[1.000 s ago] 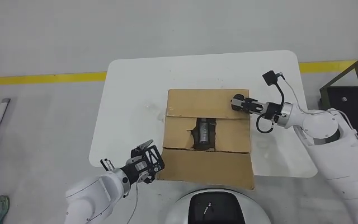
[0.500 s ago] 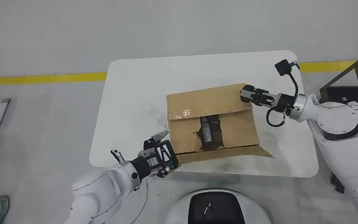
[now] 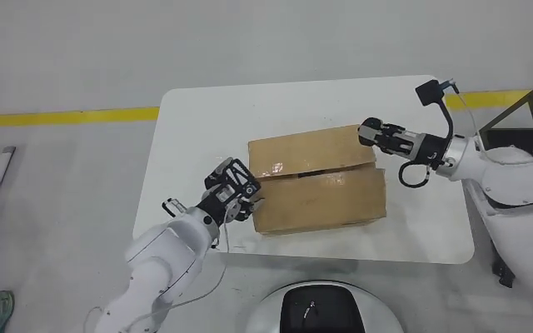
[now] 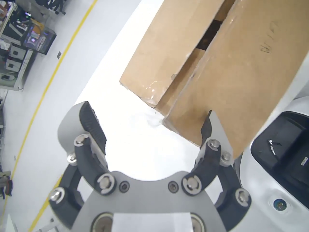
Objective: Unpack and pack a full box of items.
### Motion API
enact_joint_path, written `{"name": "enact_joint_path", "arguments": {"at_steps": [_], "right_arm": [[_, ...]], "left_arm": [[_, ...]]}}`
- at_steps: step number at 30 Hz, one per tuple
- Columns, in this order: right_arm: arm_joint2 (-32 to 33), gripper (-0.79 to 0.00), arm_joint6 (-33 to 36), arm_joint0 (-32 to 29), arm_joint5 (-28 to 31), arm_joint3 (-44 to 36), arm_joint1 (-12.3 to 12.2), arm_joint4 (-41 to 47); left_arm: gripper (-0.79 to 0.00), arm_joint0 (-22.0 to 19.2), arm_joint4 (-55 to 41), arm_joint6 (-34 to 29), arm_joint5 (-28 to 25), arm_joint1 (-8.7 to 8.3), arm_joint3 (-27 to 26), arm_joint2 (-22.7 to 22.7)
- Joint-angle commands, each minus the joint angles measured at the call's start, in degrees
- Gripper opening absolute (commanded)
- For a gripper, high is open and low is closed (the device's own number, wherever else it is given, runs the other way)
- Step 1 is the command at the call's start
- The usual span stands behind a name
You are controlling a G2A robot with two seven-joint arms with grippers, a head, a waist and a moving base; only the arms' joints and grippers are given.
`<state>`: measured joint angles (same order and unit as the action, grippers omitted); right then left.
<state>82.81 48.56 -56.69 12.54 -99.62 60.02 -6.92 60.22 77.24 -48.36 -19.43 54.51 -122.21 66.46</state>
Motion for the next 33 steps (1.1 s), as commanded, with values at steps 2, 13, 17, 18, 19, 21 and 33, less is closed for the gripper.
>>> {"name": "enact_joint_path", "arguments": {"at_steps": [2,13,17,18,19,21,33], "right_arm": [[-2.66,-0.785,-1.69,-0.18,0.51,0.74,0.29,-0.88],[-13.64,-0.785,-4.14,3.20,-1.35,8.63,1.94,-2.98],[-15.23,-0.785,-4.95,4.11,-1.68,10.50,2.33,-2.99],[-15.56,-0.785,-4.96,4.30,-1.90,10.91,2.38,-3.32],[-15.81,-0.785,-5.06,4.50,-2.01,11.15,2.45,-3.45],[-16.17,-0.785,-5.31,4.79,-2.08,11.63,2.56,-3.49],[-16.04,-0.785,-4.74,5.42,-2.69,11.55,2.62,-3.71]], "left_arm": [[0.000,-1.48,0.75,-0.26,1.22,0.49,2.82,-1.71],[0.000,-2.90,1.37,-1.82,1.86,1.37,5.38,-2.83],[0.000,-2.40,1.80,-2.61,1.10,1.34,4.55,-1.76],[0.000,-2.08,1.68,-2.77,0.76,1.26,3.89,-1.13],[0.000,-1.62,1.48,-3.03,0.36,1.16,3.39,-0.35],[0.000,-0.32,0.78,-3.19,-0.24,0.90,2.14,1.80],[0.000,4.21,-0.13,-3.65,-2.44,0.10,-1.17,7.40]]}}
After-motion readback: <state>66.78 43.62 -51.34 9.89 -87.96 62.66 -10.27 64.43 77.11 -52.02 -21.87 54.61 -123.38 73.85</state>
